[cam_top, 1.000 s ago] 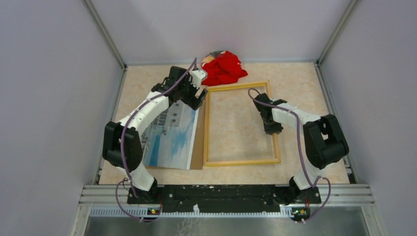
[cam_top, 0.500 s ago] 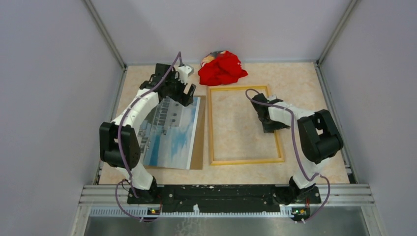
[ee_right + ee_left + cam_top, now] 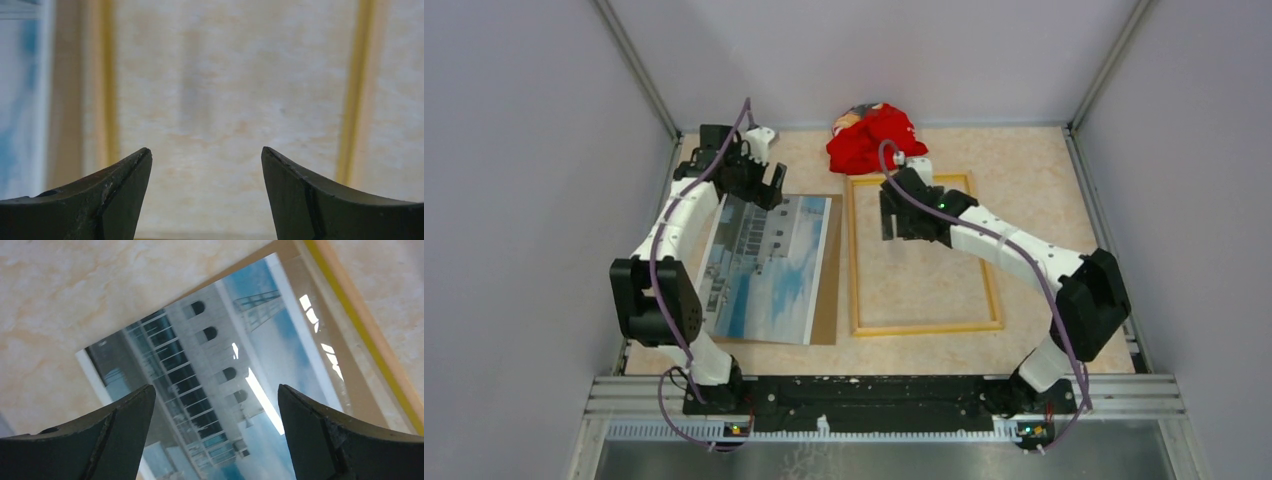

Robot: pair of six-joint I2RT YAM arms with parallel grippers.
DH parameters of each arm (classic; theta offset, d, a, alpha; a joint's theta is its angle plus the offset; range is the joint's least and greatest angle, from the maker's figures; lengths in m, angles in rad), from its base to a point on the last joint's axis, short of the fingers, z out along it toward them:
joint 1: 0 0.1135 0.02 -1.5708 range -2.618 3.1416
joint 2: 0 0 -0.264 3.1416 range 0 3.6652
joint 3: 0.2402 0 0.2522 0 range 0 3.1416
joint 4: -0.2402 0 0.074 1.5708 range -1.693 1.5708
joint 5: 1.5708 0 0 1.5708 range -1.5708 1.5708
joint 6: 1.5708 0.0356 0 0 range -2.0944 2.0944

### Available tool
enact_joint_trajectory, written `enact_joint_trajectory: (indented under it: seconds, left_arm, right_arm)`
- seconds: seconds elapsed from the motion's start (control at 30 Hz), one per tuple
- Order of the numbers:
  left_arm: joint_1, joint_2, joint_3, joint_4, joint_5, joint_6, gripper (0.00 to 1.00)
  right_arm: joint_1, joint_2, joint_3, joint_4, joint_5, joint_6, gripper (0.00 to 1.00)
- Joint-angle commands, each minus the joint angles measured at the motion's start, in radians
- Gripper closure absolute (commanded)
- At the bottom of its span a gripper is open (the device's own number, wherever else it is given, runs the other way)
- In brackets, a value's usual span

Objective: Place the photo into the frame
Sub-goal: Turn over the photo frame at the center of the board, then move the photo frame to the center of the board.

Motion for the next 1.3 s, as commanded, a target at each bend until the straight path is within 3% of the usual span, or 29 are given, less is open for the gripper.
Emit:
enact_joint_trajectory:
  seconds: [0.0, 0.2, 0.53, 0.9, 1.27]
  left_arm:
    - [0.100, -0.024, 0.036, -0.057, -0.062, 0.064, 0.02]
    - [0.258, -0.037, -0.013, -0.047, -0.092, 0.107, 0.02]
    - [0.359, -0.070, -0.137, -0.006, -0.135, 0.179, 0.02]
    - [0.413, -0.079, -0.178, -0.010, -0.141, 0.219, 0.02]
    - [0.415, -0.113, -0.218, -0.025, -0.115, 0.272, 0.02]
  right_arm:
    - [0.111, 0.073, 0.101, 0.178, -0.237, 0.129, 0.20]
    - [0.192, 0.345, 0.346, 0.089, -0.170, 0.106, 0.21]
    - [0.193, 0.520, 0.351, 0.128, -0.096, 0.101, 0.28]
    - [0.177, 0.453, 0.169, 0.242, -0.011, 0.256, 0.64]
    - [0.158, 0.381, 0.064, 0.237, 0.065, 0.314, 0.67]
